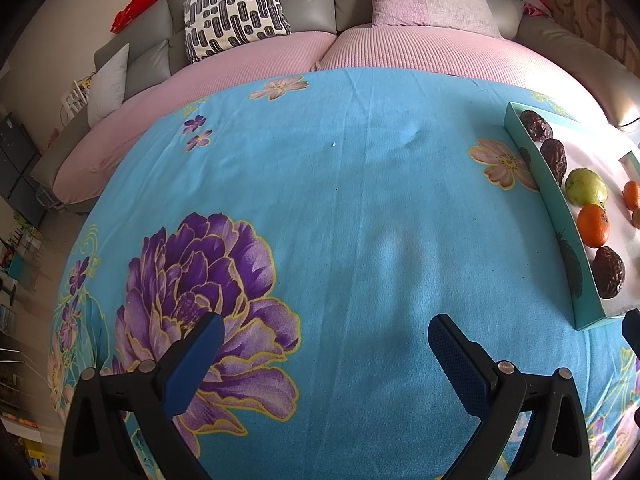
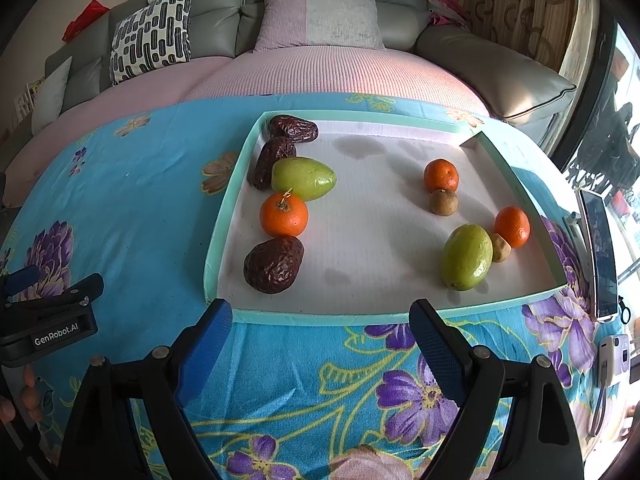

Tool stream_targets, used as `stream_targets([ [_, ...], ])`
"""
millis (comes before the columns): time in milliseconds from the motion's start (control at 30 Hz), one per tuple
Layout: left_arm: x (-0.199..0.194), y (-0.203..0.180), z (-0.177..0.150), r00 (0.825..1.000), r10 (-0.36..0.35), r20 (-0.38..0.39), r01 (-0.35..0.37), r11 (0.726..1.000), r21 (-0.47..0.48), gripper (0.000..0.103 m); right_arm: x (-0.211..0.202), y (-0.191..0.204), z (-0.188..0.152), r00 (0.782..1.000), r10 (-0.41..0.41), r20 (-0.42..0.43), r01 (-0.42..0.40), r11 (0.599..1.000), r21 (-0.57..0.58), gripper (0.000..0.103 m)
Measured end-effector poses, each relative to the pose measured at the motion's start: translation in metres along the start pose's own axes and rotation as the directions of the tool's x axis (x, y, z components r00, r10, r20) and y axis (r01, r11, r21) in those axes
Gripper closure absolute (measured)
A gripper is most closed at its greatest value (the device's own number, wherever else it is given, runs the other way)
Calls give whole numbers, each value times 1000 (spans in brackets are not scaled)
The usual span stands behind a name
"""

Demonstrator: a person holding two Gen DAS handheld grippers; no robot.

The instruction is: Organize fruits

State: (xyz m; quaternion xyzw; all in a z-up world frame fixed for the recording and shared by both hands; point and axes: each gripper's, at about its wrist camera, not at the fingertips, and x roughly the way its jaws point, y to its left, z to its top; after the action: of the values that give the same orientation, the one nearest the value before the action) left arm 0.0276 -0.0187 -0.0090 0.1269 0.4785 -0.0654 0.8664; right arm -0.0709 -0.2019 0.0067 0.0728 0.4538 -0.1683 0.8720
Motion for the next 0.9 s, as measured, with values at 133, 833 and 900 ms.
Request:
stream_targets([
  [133, 0, 0, 0, 1000, 1, 0, -1, 1000, -1, 0, 1, 0, 0, 1000, -1, -1, 1, 1000, 0, 12],
  [833, 1, 0, 0, 1000, 1, -1, -1, 1000, 0, 0, 2, 1, 0, 1000, -1, -5, 1, 1000, -2, 12],
  [900, 1, 0, 0, 1000, 0, -1, 0, 1000, 1, 0, 2, 1, 0, 1000, -2, -5, 2, 1000, -2, 12],
])
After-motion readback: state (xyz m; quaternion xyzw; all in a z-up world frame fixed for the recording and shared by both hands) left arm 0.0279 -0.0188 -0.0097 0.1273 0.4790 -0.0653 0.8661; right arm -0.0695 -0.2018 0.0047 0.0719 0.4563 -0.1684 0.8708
